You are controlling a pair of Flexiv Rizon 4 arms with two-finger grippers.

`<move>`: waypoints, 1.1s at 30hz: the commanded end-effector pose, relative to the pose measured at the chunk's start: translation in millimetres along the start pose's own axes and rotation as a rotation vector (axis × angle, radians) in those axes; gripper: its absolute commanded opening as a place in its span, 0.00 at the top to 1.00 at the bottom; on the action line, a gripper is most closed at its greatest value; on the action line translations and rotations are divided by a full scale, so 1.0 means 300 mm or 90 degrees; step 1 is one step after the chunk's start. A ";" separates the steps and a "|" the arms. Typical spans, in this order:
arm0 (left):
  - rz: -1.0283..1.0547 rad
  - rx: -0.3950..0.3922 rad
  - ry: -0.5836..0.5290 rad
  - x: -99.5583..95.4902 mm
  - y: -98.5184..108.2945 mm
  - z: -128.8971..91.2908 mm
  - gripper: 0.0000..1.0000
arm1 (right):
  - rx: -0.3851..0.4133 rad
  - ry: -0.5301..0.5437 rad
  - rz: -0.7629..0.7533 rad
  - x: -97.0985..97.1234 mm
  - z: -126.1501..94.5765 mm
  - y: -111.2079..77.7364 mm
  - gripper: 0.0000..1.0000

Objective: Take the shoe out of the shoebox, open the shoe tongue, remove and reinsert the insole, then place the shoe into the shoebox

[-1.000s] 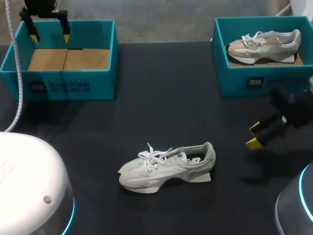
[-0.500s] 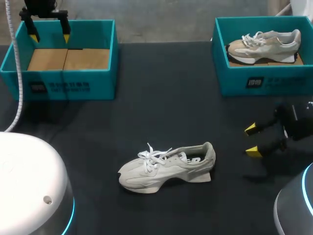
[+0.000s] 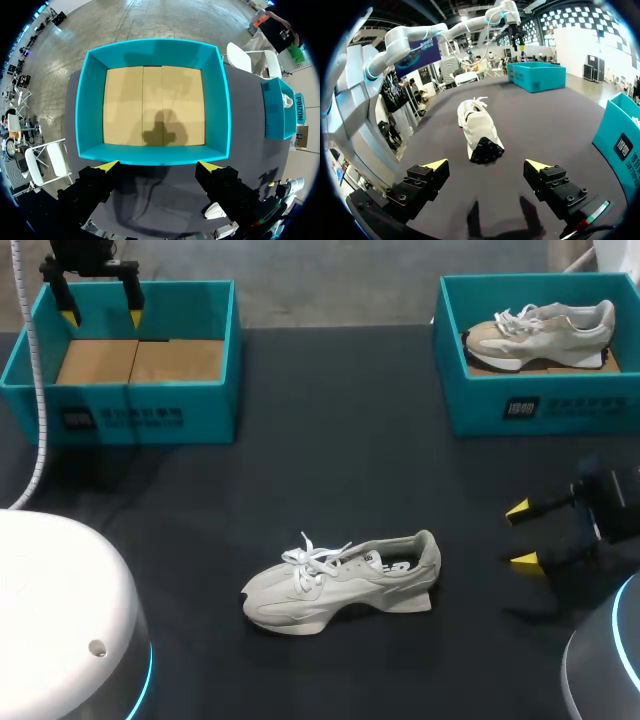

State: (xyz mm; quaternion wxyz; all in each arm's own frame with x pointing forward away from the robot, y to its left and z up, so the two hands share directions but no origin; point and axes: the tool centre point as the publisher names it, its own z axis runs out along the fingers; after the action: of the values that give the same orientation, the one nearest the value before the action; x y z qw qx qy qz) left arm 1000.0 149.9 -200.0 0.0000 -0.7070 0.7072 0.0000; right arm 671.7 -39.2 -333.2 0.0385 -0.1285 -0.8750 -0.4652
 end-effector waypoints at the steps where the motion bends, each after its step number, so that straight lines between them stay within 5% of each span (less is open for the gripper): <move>1: 0.000 0.000 0.000 0.000 0.000 0.000 0.00 | -0.007 0.009 -0.009 -0.006 0.015 -0.010 0.00; 12: 0.000 0.000 0.000 0.000 0.000 0.000 0.00 | -0.119 0.020 -0.005 -0.057 0.068 -0.122 0.00; 33: 0.000 0.000 0.000 0.000 0.000 0.000 0.00 | -0.161 -0.014 -0.087 -0.026 0.131 -0.144 0.00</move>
State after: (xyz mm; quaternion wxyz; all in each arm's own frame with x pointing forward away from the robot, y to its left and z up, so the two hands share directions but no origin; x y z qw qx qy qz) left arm 1000.0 149.9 -200.0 0.0000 -0.7071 0.7072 0.0000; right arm 677.4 -31.3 -390.0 -0.0095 -0.0737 -0.8175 -0.5712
